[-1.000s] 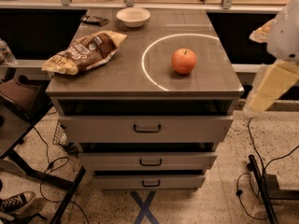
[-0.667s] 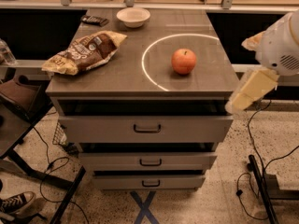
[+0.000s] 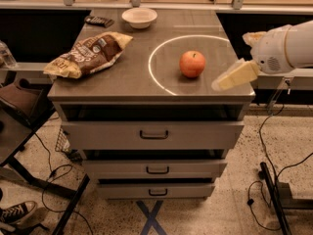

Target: Move apple near paper bowl

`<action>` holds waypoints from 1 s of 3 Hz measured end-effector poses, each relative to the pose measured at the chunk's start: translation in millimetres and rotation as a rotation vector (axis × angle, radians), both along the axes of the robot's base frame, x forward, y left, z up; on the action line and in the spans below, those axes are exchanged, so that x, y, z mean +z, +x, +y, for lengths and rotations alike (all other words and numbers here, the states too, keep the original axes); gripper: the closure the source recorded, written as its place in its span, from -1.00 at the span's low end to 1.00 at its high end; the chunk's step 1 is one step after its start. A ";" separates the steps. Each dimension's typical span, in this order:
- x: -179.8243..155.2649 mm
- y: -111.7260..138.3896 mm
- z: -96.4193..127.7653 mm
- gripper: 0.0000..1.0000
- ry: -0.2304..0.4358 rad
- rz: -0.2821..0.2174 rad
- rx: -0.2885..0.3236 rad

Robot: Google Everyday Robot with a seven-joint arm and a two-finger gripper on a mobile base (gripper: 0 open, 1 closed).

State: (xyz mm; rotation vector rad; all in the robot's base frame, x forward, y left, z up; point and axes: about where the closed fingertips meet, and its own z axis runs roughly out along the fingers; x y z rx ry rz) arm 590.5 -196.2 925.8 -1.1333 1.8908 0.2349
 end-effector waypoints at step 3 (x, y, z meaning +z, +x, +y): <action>1.4 61.7 10.2 -1.00 0.204 -0.144 -0.088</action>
Offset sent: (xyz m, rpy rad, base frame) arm 0.0400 0.0002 0.0128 0.1142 -0.1150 -0.0397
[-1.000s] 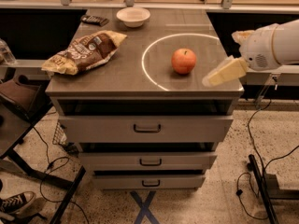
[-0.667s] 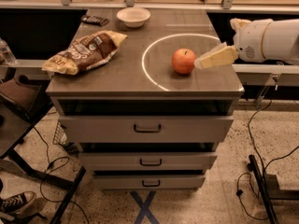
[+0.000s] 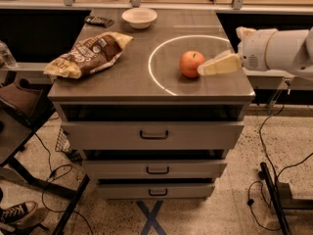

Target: Move apple near paper bowl

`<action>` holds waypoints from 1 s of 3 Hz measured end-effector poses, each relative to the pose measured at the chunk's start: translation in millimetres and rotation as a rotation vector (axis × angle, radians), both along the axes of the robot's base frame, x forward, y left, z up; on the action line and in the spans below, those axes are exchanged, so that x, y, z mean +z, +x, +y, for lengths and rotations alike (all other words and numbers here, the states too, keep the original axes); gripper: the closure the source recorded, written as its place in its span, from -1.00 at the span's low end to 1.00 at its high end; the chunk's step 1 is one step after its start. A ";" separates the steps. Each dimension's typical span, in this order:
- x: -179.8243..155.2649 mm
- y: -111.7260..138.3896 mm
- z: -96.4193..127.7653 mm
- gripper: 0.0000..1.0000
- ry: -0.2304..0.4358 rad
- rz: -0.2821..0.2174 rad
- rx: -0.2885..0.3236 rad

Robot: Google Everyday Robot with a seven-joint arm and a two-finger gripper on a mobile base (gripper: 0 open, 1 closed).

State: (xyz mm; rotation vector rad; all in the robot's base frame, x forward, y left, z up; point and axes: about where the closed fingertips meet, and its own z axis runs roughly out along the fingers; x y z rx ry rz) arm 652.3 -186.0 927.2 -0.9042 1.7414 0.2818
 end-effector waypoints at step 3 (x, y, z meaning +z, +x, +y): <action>-64.5 25.6 35.2 -1.00 0.155 0.081 -0.004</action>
Offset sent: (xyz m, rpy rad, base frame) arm 0.0307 0.0295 -0.0730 0.1641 0.0818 -0.0330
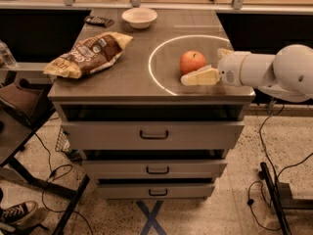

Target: Move apple near paper bowl

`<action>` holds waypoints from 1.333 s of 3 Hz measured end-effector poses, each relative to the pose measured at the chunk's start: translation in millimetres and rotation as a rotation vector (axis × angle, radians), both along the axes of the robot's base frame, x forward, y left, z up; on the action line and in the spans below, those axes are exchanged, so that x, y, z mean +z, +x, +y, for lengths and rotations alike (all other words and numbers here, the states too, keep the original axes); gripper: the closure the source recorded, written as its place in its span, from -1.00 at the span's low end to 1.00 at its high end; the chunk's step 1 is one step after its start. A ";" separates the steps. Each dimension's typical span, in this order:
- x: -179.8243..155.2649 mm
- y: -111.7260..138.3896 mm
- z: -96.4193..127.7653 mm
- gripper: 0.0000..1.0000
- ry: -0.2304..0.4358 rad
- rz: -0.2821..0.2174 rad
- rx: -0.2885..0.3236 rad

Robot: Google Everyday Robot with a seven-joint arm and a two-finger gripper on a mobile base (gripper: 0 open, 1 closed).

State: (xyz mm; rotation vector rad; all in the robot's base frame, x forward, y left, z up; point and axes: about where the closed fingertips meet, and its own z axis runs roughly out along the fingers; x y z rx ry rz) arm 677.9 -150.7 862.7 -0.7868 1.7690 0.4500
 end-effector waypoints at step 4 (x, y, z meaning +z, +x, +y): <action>-3.0 14.9 36.0 -0.63 0.070 -0.019 0.074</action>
Offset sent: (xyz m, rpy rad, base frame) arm 0.0168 0.0366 0.0123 0.0881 -0.0562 0.0975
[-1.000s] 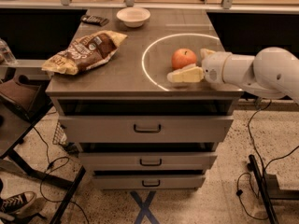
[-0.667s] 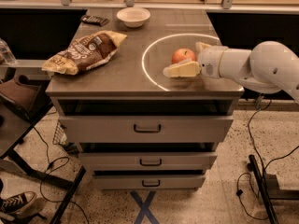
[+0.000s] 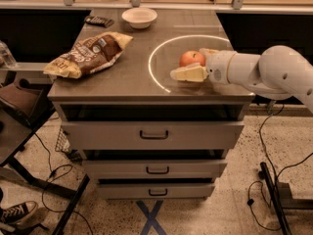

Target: Move apple near paper bowl

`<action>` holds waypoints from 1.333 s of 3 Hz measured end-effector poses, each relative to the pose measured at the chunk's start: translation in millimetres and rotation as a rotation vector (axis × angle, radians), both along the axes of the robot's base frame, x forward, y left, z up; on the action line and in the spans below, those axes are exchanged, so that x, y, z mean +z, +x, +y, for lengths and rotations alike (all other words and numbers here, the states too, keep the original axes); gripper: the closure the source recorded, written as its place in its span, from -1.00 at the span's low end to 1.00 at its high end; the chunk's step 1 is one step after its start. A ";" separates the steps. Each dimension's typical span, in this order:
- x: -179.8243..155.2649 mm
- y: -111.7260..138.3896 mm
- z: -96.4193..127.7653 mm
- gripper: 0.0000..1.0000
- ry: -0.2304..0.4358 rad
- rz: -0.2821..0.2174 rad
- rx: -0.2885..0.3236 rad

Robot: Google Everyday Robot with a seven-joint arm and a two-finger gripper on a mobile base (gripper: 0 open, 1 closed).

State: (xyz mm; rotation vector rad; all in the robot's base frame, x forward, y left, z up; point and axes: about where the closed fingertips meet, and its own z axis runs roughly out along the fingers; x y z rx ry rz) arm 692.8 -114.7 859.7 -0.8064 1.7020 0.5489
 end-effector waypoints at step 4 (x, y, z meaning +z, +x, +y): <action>4.1 1.8 9.8 1.00 -0.003 -0.002 0.011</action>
Offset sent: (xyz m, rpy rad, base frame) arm 0.0001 0.0022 -0.0006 0.0003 0.0009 0.0029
